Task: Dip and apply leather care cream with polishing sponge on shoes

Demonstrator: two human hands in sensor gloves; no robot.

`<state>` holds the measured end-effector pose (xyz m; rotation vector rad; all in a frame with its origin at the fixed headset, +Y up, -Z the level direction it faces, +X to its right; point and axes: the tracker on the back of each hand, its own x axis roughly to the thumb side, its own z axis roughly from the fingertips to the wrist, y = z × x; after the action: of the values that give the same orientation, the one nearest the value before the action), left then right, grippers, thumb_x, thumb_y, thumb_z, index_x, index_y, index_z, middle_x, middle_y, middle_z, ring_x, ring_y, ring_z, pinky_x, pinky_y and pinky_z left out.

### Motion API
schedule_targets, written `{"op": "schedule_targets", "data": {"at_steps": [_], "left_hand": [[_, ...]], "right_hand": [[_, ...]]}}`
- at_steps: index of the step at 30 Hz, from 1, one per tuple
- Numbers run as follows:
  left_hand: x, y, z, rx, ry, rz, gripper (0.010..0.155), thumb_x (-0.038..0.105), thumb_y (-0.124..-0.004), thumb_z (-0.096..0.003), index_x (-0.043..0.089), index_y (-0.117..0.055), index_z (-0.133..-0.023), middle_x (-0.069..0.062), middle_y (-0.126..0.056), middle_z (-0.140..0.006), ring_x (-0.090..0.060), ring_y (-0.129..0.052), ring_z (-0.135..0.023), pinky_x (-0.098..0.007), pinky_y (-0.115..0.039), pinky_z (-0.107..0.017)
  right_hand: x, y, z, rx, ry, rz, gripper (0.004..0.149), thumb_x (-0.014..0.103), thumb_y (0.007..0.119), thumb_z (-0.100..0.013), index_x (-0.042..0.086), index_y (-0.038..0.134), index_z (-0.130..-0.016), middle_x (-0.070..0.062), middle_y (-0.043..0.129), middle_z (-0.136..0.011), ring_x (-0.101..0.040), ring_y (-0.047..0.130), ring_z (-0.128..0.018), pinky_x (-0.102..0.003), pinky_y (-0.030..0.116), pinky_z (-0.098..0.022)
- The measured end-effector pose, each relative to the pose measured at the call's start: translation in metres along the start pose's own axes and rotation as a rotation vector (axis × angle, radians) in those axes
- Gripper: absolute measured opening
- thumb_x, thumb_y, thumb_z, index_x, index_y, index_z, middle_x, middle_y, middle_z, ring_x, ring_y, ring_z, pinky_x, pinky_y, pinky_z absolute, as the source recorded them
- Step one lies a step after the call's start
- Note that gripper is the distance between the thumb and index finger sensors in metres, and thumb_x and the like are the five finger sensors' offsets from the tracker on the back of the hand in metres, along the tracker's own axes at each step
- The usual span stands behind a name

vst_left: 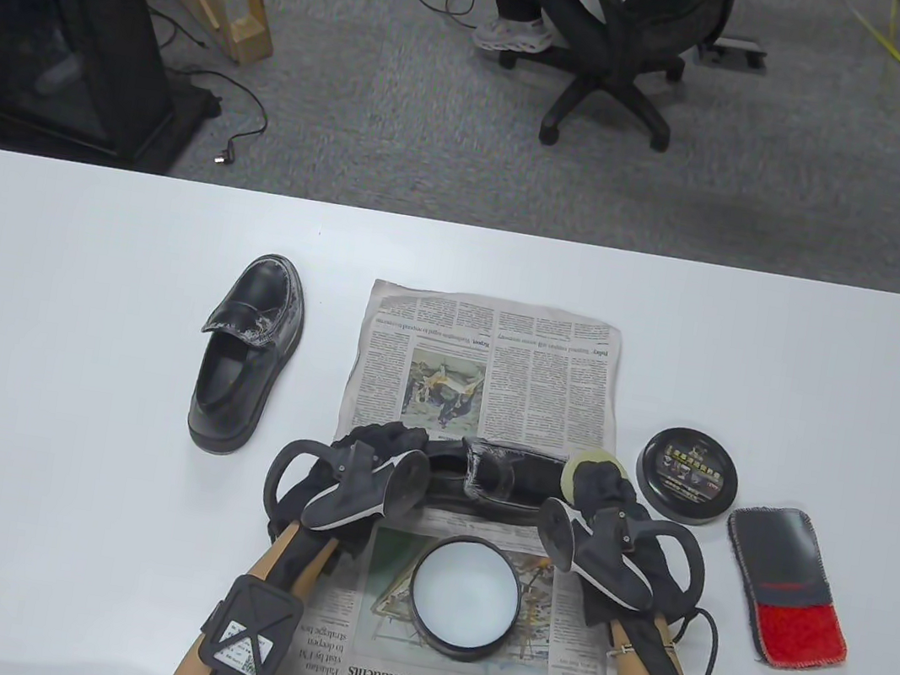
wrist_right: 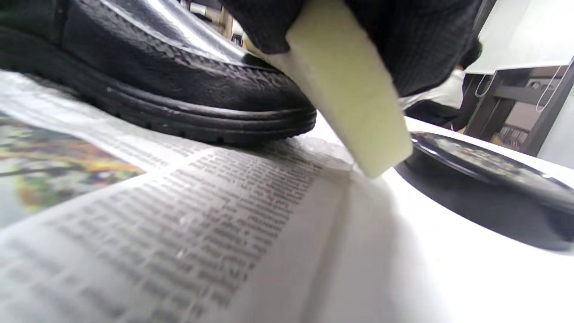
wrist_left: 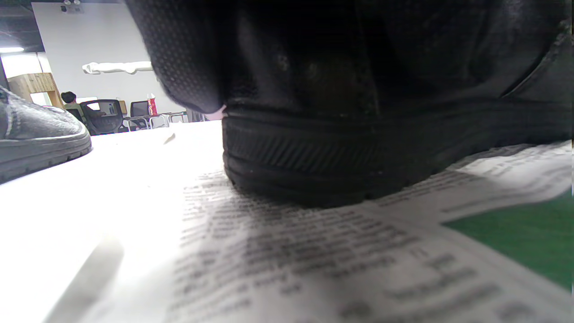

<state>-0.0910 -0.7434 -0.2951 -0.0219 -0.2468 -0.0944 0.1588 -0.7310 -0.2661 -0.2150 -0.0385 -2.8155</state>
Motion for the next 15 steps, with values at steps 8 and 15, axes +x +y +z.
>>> {"op": "schedule_targets", "data": {"at_steps": [8, 15], "left_hand": [[0.0, -0.001, 0.0, -0.004, -0.015, 0.007, 0.076, 0.061, -0.081, -0.0371, 0.034, -0.064, -0.106, 0.001, -0.078, -0.11, -0.025, -0.082, -0.096, -0.039, -0.08, -0.069], [0.0, -0.001, 0.0, -0.009, -0.023, 0.007, 0.076, 0.061, -0.081, -0.0371, 0.034, -0.064, -0.106, 0.001, -0.078, -0.11, -0.025, -0.082, -0.097, -0.04, -0.08, -0.069]], "right_hand": [[0.034, -0.023, 0.014, -0.059, -0.114, 0.111, 0.051, 0.03, 0.064, -0.062, 0.012, 0.057, -0.109, -0.017, 0.071, -0.107, -0.035, 0.087, -0.088, -0.041, 0.081, -0.062], [0.016, 0.006, -0.002, -0.146, -0.043, -0.073, 0.05, 0.029, 0.059, -0.063, 0.022, 0.046, -0.11, -0.009, 0.056, -0.116, -0.035, 0.069, -0.103, -0.048, 0.068, -0.072]]}}
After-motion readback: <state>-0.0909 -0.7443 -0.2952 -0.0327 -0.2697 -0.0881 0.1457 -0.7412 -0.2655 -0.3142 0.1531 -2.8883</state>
